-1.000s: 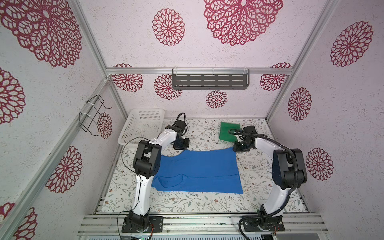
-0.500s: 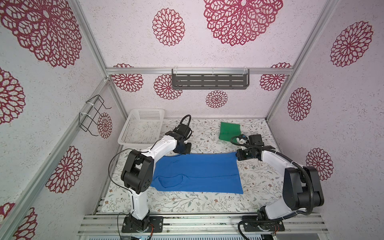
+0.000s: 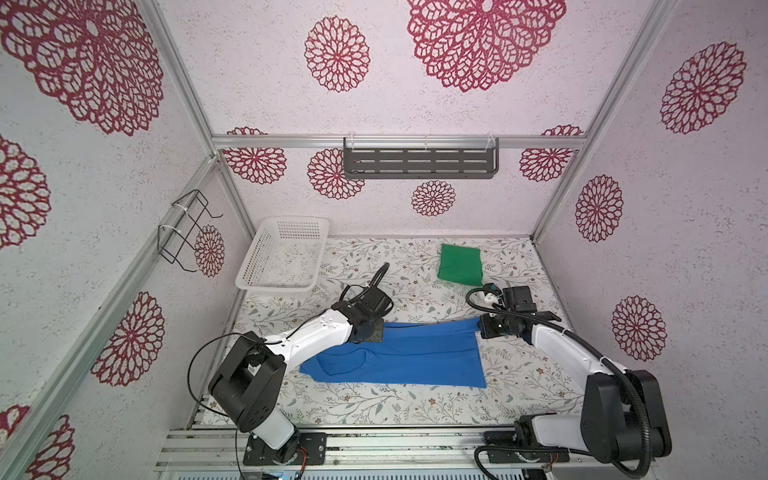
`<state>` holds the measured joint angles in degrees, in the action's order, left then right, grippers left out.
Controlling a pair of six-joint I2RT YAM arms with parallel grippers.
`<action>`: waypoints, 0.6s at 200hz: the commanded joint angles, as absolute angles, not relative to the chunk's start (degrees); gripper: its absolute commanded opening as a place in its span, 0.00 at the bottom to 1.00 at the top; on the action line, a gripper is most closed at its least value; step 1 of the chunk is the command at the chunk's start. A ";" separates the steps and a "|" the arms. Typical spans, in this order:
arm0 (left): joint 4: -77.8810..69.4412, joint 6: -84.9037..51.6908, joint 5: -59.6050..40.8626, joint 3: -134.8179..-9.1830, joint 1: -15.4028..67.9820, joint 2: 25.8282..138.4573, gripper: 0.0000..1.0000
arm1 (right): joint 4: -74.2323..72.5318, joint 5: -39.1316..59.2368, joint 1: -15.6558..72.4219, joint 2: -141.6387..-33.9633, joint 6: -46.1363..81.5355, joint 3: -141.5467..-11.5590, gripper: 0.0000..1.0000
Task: Fold and stack the tank tops
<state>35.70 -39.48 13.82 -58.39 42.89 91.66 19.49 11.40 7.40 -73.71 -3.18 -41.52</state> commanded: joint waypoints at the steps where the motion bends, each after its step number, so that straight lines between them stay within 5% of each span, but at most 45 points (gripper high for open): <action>1: 33.84 -53.92 22.12 -53.83 47.51 89.66 0.00 | 19.50 8.61 8.05 -69.82 -1.44 -39.64 0.10; 23: 34.19 -62.05 26.73 -51.26 50.76 87.83 0.01 | 20.38 8.65 8.61 -68.22 -1.20 -39.58 0.24; 70: 43.64 -63.37 31.94 -54.66 50.36 77.92 0.46 | 21.38 11.43 8.61 -60.76 2.39 -39.95 0.44; 120: 41.74 -52.65 19.98 -54.49 33.82 73.10 0.49 | 26.94 11.64 10.46 -61.01 24.33 -42.76 0.45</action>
